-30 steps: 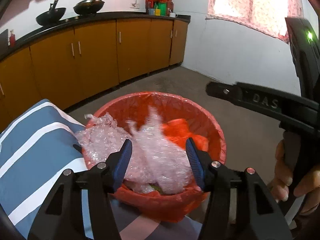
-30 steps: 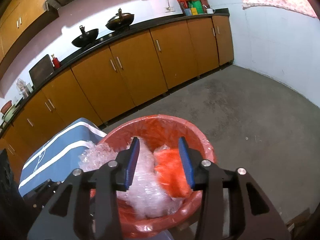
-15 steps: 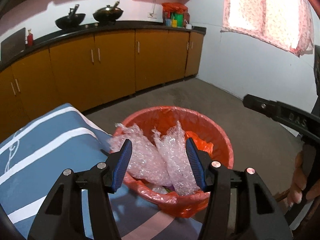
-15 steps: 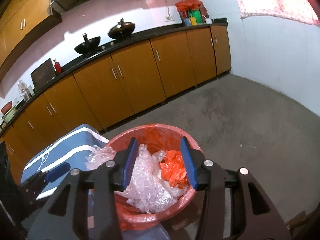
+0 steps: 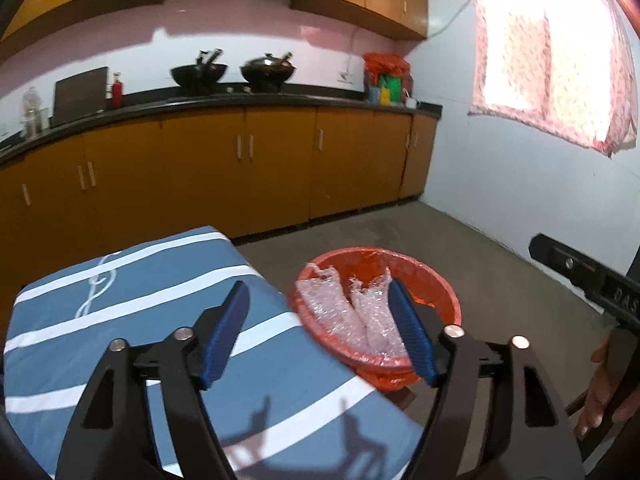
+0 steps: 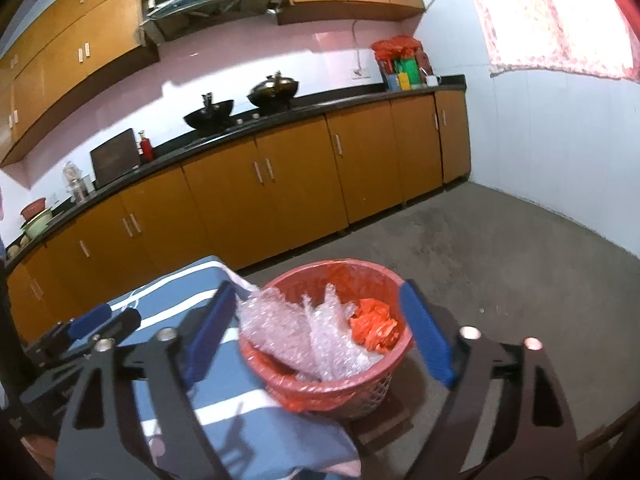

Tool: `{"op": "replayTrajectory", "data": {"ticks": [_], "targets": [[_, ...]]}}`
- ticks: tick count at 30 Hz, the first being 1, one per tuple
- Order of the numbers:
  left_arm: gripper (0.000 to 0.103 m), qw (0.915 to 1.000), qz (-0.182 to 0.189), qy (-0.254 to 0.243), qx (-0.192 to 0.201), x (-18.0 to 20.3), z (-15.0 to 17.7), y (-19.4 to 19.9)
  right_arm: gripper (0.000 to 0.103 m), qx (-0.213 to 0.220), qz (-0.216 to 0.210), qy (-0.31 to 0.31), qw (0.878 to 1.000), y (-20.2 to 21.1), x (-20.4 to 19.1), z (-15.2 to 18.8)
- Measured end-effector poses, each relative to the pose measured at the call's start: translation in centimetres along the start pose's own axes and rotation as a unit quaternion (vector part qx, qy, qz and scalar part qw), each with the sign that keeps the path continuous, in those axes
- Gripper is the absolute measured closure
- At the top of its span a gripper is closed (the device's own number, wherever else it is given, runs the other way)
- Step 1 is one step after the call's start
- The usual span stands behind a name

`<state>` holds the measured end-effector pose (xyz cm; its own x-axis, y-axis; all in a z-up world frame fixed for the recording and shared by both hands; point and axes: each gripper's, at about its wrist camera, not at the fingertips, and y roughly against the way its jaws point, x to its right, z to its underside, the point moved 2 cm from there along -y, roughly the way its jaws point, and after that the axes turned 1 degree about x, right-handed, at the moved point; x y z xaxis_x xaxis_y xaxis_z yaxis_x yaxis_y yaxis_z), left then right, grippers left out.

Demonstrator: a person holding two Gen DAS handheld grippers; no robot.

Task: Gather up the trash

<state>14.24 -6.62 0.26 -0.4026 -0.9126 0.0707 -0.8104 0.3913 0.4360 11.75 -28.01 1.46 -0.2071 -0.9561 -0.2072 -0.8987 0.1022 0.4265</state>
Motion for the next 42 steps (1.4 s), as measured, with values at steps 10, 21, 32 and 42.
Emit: {"op": "replayTrajectory", "data": {"ticks": [10,21,32,42], "targets": [[0.006,0.9975,-0.05,0.014,0.047,-3.1,1.5,6.2,0.004,0.03,0.015,0.05,0.998,4.3,-3.5,2.7],[0.002,0.994,-0.093,0.011,0.055,-4.6,4.2,8.8,0.004,0.031,0.024,0.079,0.996,6.0,-4.7,4.8],[0.002,0.9908,-0.119,0.005,0.064,-5.5,6.1,9.9,0.004,0.024,0.009,0.094,0.995,6.5,-5.8,7.4],[0.002,0.9868,-0.141,0.002,0.08,-6.1,6.8,10.5,0.004,0.038,0.03,0.11,0.993,6.8,-6.2,8.0]]}}
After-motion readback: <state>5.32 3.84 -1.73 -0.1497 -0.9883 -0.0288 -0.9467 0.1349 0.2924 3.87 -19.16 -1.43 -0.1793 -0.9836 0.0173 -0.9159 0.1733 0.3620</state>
